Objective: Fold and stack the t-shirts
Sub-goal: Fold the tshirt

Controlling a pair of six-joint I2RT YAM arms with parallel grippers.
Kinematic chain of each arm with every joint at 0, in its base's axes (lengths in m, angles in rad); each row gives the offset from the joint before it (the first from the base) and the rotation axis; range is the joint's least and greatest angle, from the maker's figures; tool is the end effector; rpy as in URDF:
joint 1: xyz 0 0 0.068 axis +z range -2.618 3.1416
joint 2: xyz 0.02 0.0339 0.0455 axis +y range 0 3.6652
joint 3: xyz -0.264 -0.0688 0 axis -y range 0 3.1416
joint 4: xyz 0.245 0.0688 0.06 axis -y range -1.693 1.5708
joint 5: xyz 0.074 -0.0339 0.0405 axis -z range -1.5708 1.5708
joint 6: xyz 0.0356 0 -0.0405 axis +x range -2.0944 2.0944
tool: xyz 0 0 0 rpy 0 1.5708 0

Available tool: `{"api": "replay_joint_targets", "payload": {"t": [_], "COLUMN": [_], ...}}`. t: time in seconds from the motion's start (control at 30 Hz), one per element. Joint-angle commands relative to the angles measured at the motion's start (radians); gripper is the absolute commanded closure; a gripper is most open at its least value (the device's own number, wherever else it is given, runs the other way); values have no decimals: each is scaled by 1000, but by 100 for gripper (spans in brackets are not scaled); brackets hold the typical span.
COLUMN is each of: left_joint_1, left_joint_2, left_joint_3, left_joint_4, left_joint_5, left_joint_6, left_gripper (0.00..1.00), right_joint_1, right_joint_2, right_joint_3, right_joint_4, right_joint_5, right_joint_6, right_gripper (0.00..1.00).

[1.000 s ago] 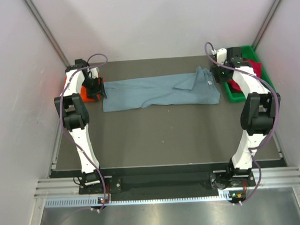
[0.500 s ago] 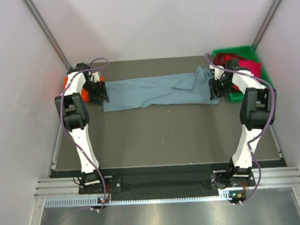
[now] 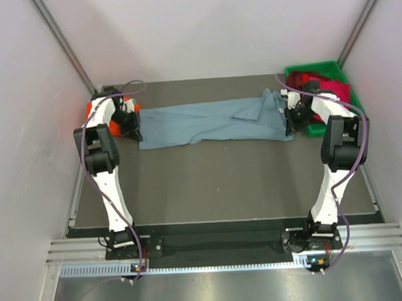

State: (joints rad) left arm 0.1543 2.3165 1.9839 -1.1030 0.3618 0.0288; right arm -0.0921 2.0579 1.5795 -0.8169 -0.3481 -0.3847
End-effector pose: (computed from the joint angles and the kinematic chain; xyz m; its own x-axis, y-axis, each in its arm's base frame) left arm 0.4612 0.0590 0.1778 -0.9815 -0.1254 -0.1448 -0.0684 0.9355 -0.3467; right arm 0.4173 -0.0263 0.1839 -0.8859 -0.2724 -0.3753 -0.3651 0.9087 0.2022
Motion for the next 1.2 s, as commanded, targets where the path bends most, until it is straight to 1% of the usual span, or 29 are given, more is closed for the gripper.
{"api": "replay_joint_targets", "payload": {"t": [0.0, 0.07, 0.1, 0.23, 0.33, 0.73, 0.93, 0.97, 1.0, 1.03, 1.07, 1.13, 1.17], "left_joint_1": [-1, 1, 1, 4, 4, 10, 10, 10, 11, 5, 2, -1, -5], "left_joint_2": [-16, -22, -22, -23, -23, -28, -32, -32, -37, -40, -54, -62, -77], "left_joint_3": [0, -2, -2, 9, 21, 16, 12, 13, 16, 19, 35, 68, 99], "left_joint_4": [-27, -31, -32, -43, -50, -54, -51, -52, -51, -46, -41, -43, -38], "left_joint_5": [12, 6, 3, -9, -46, -156, -188, -184, -187, -198, -228, -222, -221], "left_joint_6": [17, 19, 23, 40, 49, 68, 72, 74, 74, 77, 79, 82, 83], "left_gripper": [92, 100, 100, 100, 100, 100, 100, 100, 97, 78, 70, 55, 53], "right_joint_1": [-24, -28, -28, -34, -41, -55, -55, -55, -54, -54, -54, -52, -46], "right_joint_2": [-13, -25, -28, -48, -65, -94, -107, -110, -119, -125, -133, -169, -200], "right_joint_3": [48, 37, 34, 11, -6, -24, -44, -42, -41, -30, -24, -6, -1], "right_joint_4": [-30, -28, -28, -25, -24, -68, -80, -80, -80, -76, -67, -48, -19], "right_joint_5": [-19, -11, -9, 11, 26, 21, 21, 14, 9, 9, 8, 3, 9], "right_joint_6": [-19, -26, -26, -31, -39, -71, -85, -85, -79, -72, -63, -54, -51], "right_gripper": [94, 99, 100, 100, 100, 100, 100, 96, 81, 71, 61, 52, 48]}}
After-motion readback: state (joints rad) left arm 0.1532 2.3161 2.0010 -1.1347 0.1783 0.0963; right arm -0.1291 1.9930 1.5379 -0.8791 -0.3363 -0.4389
